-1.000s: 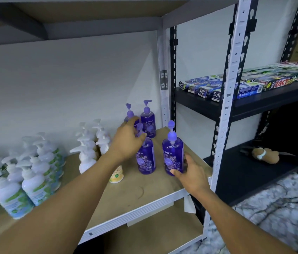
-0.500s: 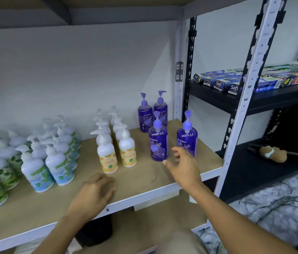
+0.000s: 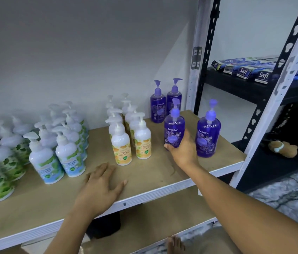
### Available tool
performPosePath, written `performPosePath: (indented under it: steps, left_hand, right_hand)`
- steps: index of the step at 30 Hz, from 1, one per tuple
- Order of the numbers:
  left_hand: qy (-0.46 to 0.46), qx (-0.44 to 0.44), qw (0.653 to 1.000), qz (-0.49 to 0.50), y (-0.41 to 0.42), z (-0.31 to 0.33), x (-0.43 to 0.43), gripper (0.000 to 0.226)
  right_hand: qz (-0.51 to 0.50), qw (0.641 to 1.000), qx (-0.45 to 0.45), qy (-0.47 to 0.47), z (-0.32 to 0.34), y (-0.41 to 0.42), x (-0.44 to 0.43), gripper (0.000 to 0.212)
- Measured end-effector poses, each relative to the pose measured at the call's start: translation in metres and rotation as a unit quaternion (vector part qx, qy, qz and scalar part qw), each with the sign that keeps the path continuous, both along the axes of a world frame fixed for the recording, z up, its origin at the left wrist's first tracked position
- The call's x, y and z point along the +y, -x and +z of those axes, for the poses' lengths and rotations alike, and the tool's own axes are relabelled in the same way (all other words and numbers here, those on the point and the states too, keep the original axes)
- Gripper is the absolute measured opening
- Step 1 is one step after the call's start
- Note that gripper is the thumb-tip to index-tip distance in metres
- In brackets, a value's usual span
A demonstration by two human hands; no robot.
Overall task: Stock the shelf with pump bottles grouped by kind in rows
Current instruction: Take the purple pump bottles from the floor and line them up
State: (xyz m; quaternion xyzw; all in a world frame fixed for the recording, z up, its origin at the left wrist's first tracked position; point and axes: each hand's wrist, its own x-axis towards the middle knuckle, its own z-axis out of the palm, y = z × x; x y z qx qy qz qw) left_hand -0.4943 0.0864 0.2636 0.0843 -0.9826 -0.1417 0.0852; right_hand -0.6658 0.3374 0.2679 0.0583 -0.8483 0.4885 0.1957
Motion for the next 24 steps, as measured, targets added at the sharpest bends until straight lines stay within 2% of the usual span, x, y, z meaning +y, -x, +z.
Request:
performPosePath:
  steps: [6,11,24]
  left_hand:
    - [-0.006,-0.022,1.000,-0.007,0.014,-0.002,-0.014,0.090]
    - [-0.013,-0.033,0.999,-0.010,0.020,-0.001,-0.013,0.091]
    - [-0.005,-0.033,0.999,0.015,0.028,-0.005,-0.012,0.095]
  right_hand:
    - [-0.026,1.000,0.004,-0.007,0.000,0.019,-0.013,0.078]
    - [-0.008,1.000,-0.003,0.010,0.006,0.048,-0.018,0.071]
    - [0.026,0.999,0.008,0.040,0.001,0.110,-0.041,0.084]
